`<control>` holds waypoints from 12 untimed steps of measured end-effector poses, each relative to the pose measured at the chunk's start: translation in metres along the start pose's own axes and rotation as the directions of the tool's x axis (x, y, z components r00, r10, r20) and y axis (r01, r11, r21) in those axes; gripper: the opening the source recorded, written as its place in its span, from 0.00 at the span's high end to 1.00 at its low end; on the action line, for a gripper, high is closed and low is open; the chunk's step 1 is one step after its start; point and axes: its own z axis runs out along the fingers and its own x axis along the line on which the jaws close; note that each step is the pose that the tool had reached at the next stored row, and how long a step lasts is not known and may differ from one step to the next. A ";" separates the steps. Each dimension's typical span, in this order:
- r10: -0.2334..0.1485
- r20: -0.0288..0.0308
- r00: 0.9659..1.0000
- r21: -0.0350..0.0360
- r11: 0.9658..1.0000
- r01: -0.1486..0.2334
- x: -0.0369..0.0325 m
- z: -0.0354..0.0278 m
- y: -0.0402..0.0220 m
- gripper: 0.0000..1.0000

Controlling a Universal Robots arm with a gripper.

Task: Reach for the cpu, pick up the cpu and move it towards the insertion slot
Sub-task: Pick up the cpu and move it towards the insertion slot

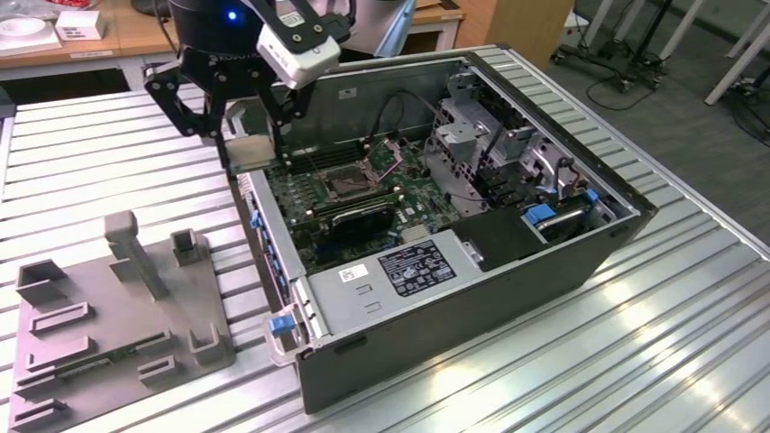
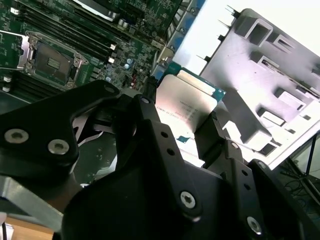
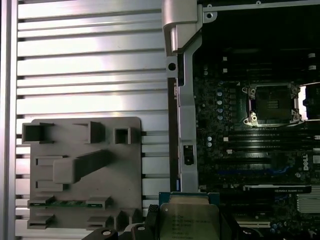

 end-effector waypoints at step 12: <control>0.001 0.000 1.000 0.000 1.000 -0.001 -0.0106 0.0001 0.0004 0.45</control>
